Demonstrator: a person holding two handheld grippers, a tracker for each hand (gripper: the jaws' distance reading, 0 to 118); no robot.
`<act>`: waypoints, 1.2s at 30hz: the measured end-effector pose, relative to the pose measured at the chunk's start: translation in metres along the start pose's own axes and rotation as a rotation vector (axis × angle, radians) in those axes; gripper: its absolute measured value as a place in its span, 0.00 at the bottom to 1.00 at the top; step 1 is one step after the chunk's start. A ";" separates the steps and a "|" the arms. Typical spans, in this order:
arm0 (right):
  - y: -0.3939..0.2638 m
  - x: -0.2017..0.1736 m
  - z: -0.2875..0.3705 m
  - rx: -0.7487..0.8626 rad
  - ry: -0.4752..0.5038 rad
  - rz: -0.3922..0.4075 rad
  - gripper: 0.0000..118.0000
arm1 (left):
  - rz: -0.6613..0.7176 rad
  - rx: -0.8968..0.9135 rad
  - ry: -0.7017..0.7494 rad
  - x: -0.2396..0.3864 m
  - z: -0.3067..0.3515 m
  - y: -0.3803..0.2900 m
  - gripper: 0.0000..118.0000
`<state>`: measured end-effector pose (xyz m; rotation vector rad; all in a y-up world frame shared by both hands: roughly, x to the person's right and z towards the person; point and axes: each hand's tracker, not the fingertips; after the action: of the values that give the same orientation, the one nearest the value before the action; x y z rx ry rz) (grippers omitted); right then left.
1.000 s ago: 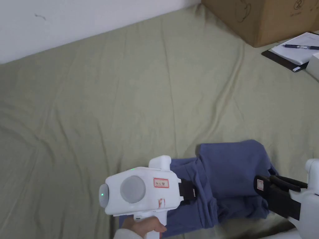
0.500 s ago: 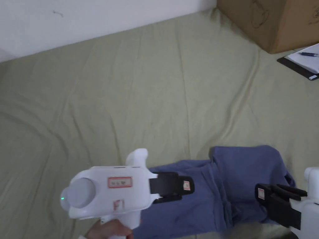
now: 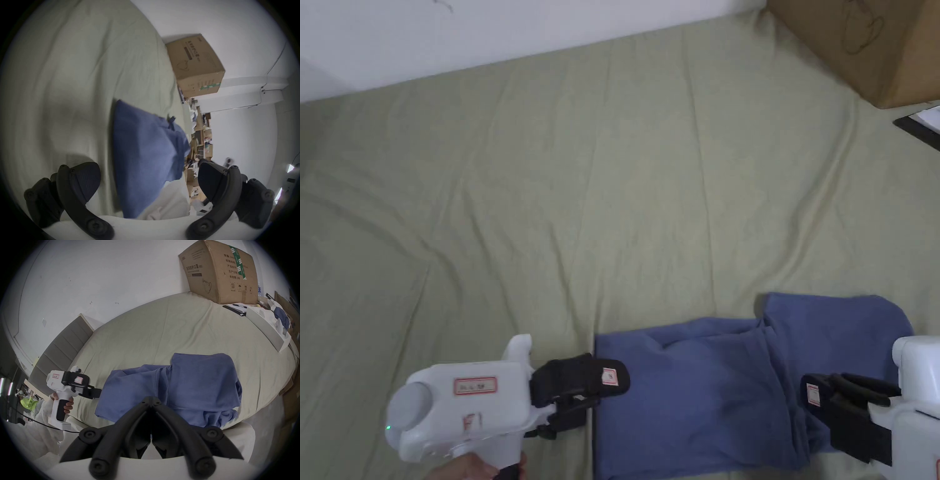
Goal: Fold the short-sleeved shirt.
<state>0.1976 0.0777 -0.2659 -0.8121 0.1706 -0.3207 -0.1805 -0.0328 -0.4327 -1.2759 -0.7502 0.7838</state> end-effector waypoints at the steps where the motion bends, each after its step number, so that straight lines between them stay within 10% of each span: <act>1: 0.001 -0.001 -0.001 -0.002 -0.002 0.003 0.00 | -0.017 -0.013 -0.007 -0.002 -0.007 0.003 1.00; 14: 0.002 -0.005 -0.014 -0.046 0.000 0.006 0.00 | 0.005 -0.060 -0.149 -0.009 -0.014 0.015 0.94; 15: 0.003 -0.005 -0.014 -0.047 0.000 0.008 0.00 | -0.011 -0.042 -0.089 -0.009 -0.008 0.014 0.82; 16: 0.003 -0.006 -0.014 -0.046 0.001 0.012 0.00 | 0.021 -0.038 -0.055 -0.014 -0.009 0.015 0.33; 17: 0.004 -0.007 -0.013 -0.045 0.001 0.014 0.00 | 0.070 -0.060 -0.021 -0.020 -0.012 0.014 0.07; 36: 0.001 -0.018 0.005 -0.038 -0.043 0.031 0.00 | 0.014 0.172 0.159 -0.037 0.164 -0.010 0.07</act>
<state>0.1824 0.0877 -0.2625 -0.8520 0.1495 -0.2712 -0.3369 0.0211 -0.4027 -1.1739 -0.5351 0.7325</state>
